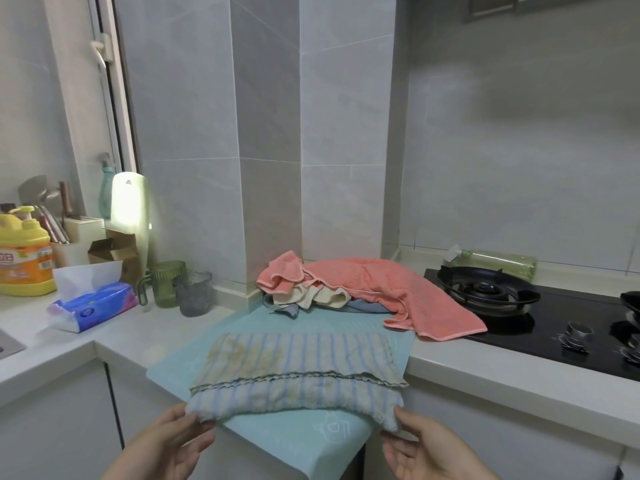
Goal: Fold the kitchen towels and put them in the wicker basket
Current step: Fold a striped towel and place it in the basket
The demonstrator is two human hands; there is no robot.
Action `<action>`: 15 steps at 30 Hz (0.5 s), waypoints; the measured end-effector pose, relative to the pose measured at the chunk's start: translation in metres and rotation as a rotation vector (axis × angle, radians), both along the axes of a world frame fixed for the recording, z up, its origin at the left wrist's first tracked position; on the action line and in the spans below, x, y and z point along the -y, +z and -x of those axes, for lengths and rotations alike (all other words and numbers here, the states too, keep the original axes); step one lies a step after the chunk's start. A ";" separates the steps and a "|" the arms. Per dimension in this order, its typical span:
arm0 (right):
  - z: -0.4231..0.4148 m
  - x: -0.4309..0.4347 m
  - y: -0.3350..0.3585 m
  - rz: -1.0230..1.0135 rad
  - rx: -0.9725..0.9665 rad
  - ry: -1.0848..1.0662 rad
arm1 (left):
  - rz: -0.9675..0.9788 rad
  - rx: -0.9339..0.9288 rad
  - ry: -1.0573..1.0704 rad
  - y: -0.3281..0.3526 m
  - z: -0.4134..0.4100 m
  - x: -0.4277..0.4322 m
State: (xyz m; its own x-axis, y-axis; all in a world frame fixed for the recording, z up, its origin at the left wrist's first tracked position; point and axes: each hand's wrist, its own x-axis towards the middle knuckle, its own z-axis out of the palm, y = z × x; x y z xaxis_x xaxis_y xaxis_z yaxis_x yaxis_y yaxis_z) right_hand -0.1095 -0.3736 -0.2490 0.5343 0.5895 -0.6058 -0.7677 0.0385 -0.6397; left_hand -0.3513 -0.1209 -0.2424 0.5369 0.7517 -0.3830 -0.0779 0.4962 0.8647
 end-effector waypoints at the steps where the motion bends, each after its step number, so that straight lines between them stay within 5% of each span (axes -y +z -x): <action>1: 0.001 -0.001 0.000 -0.013 -0.018 0.006 | 0.005 0.035 0.044 0.000 -0.001 0.001; 11: -0.005 0.004 0.005 -0.062 0.045 -0.105 | -0.013 0.031 0.070 0.001 0.002 -0.003; 15: -0.012 0.014 0.003 0.037 0.287 -0.134 | -0.256 -0.080 0.161 0.000 0.009 -0.012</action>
State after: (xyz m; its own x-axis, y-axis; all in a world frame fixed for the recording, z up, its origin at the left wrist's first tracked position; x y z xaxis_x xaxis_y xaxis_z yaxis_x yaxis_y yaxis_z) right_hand -0.0980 -0.3876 -0.2461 0.7580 0.4826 -0.4387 -0.5454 0.1001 -0.8322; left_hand -0.3603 -0.1085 -0.2425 0.3792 0.9020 -0.2065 -0.0646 0.2484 0.9665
